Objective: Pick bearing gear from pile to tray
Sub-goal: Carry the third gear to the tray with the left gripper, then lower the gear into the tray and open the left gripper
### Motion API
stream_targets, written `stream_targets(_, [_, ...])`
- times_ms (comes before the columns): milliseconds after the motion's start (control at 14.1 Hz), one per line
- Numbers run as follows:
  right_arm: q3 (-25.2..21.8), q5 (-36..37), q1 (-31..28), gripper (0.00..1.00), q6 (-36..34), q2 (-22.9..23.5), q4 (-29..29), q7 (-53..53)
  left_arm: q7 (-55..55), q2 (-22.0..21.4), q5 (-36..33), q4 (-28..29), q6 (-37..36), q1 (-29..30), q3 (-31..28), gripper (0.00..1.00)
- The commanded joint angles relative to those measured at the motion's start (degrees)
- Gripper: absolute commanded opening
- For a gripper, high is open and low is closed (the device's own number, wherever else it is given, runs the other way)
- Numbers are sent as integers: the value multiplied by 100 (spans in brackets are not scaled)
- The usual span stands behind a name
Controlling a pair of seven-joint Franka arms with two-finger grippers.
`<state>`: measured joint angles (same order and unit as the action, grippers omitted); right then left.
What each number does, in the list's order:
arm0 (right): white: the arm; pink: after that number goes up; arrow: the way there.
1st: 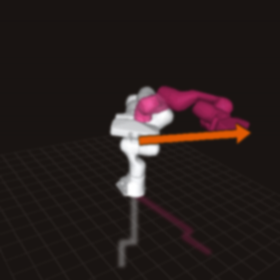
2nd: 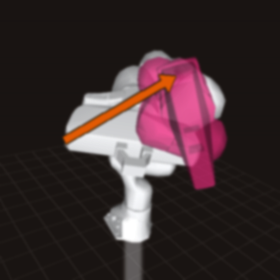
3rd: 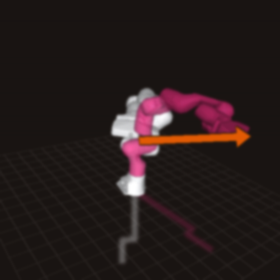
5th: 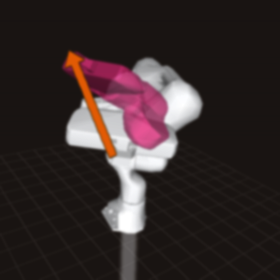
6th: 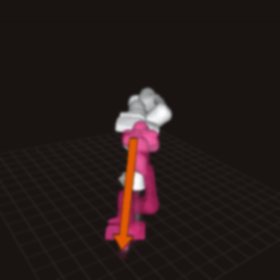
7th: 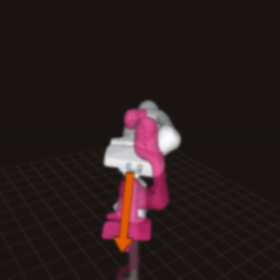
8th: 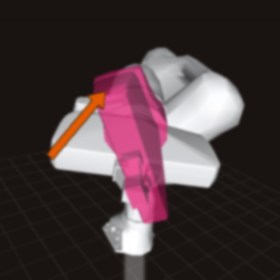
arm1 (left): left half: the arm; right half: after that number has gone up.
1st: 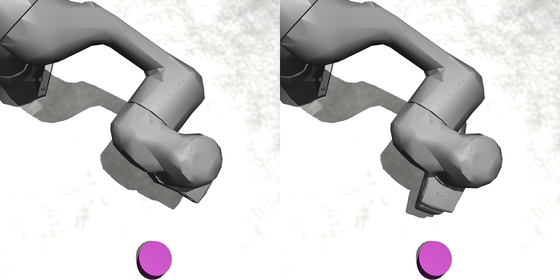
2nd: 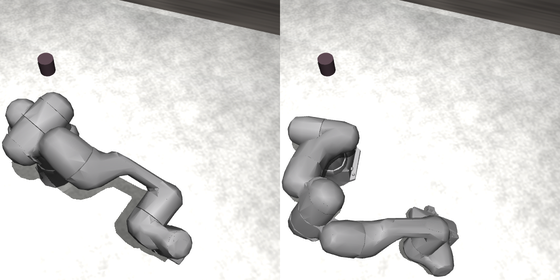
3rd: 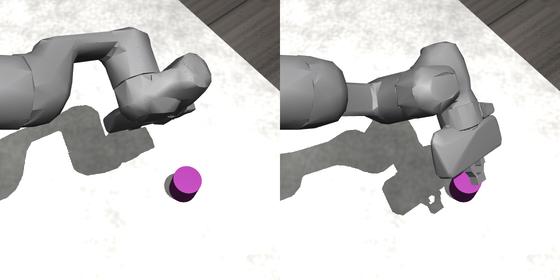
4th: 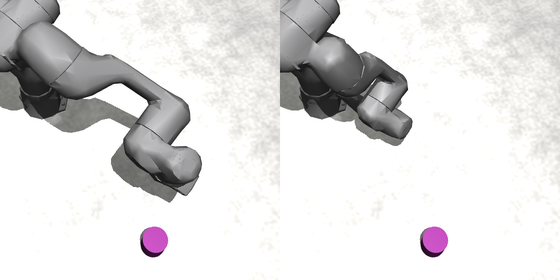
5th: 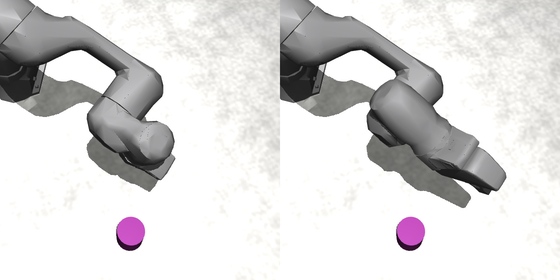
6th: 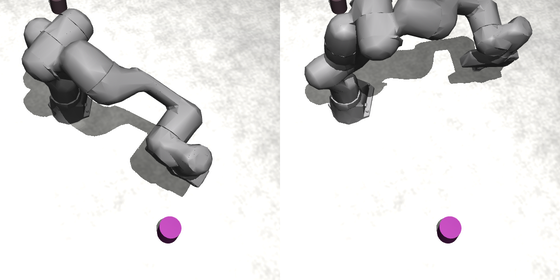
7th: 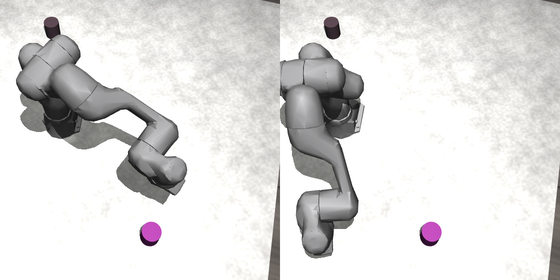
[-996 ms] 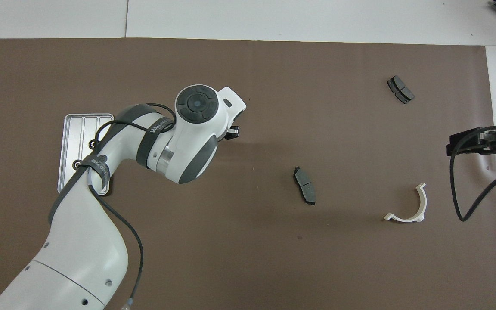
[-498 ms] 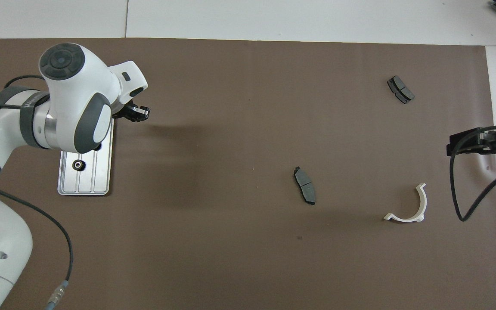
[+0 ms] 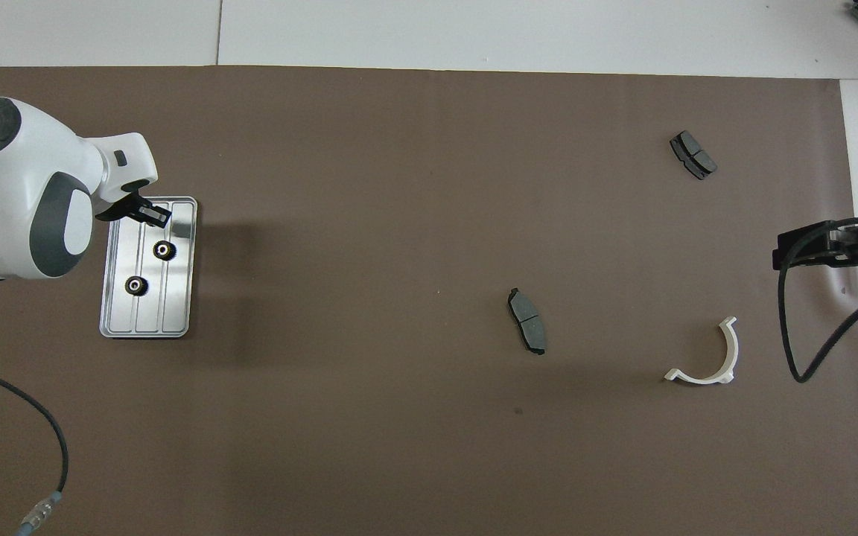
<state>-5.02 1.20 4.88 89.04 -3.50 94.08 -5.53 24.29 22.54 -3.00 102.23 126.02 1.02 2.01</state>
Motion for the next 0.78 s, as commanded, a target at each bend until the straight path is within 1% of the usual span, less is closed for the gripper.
stream_targets(0, [19, -24, -40, 100, 166, -116, 163, 52, 452, -312, 19, 621, 589, 302, 63, 9])
stream_targets(142, [19, -24, -40, 100, 166, -116, 163, 52, 515, -364, 19, 911, 976, 355, 54, 11])
stream_targets(213, [19, -24, -40, 100, 166, -116, 163, 52, 524, -391, 19, 991, 1047, 382, 54, 12])
stream_targets(356, [19, -24, -40, 100, 166, -116, 163, 35, 559, -400, 19, 1001, 1039, 382, 54, 22])
stream_targets(427, [19, -24, -40, 100, 166, -116, 163, 26, 559, -400, 19, 1027, 1039, 391, 54, 30])
stream_targets(498, [19, -24, -40, 100, 166, -116, 163, 26, 559, -409, 19, 1027, 1030, 391, 54, 41])
stream_targets(569, [19, -24, -40, 100, 166, -116, 163, 26, 550, -409, 19, 1001, 1022, 382, 54, 47])
stream_targets(711, [19, -24, -40, 100, 166, -116, 172, 26, 541, -391, 19, 913, 925, 382, 54, 49])
